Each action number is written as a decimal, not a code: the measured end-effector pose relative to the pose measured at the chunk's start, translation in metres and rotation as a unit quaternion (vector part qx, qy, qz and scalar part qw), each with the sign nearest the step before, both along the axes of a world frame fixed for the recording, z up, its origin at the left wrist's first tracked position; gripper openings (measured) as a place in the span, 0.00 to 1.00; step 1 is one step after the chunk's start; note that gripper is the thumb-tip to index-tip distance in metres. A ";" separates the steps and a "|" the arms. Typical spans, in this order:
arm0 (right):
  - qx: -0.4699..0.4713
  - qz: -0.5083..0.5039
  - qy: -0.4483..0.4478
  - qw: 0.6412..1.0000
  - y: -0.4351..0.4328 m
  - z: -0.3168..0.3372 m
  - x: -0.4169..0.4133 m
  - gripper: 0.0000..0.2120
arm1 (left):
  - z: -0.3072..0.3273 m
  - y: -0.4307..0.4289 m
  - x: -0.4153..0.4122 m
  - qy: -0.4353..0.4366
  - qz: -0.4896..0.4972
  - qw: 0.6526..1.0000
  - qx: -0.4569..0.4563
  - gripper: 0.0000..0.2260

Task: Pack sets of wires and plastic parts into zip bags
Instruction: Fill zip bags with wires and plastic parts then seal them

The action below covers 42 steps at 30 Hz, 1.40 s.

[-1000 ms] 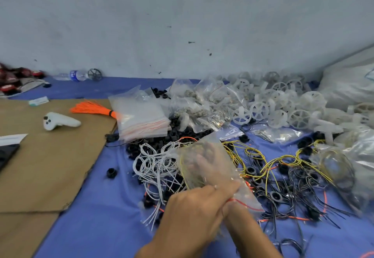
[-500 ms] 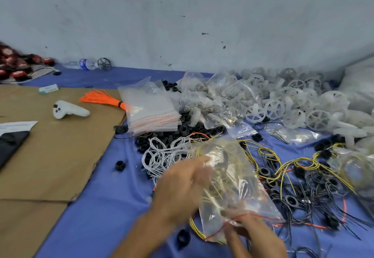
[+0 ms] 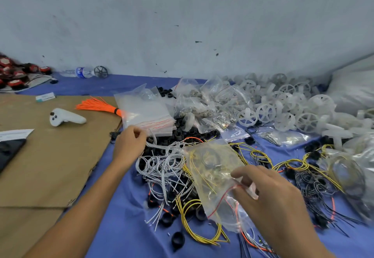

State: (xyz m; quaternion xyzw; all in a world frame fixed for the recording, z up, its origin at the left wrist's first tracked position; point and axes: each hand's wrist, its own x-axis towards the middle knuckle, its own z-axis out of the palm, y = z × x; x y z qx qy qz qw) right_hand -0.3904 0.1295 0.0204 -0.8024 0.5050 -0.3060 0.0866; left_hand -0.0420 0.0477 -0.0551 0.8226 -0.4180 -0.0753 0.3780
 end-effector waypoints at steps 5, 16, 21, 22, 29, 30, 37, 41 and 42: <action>0.127 0.084 0.001 0.988 -0.022 0.023 0.008 0.09 | 0.050 0.019 -0.016 0.076 -0.034 0.981 -0.176 0.05; 0.161 0.141 0.031 0.976 -0.055 0.048 0.047 0.11 | 0.127 0.142 -0.094 0.353 -0.376 0.837 -0.184 0.05; 0.175 0.155 0.022 0.972 -0.052 0.046 0.051 0.11 | 0.105 0.169 -0.150 0.275 -0.395 0.875 -0.050 0.08; 0.177 0.153 0.016 0.972 -0.052 0.045 0.050 0.11 | 0.101 0.172 -0.156 0.278 -0.370 0.886 -0.041 0.09; 0.167 0.148 -0.004 0.975 -0.051 0.042 0.041 0.10 | 0.092 0.180 -0.174 0.531 -0.223 0.811 -0.107 0.23; 0.165 0.153 -0.005 0.974 -0.049 0.043 0.041 0.09 | 0.091 0.177 -0.174 0.610 -0.197 0.757 -0.124 0.24; 0.084 0.136 0.085 0.984 -0.020 0.039 0.045 0.05 | 0.078 0.141 -0.180 0.761 -0.163 0.610 -0.150 0.25; 0.029 0.135 0.144 0.980 0.005 0.036 0.048 0.08 | 0.058 0.127 -0.195 0.741 -0.244 0.618 -0.092 0.13; 0.028 0.137 0.143 0.980 0.010 0.035 0.048 0.08 | 0.055 0.124 -0.202 0.736 -0.231 0.630 -0.087 0.12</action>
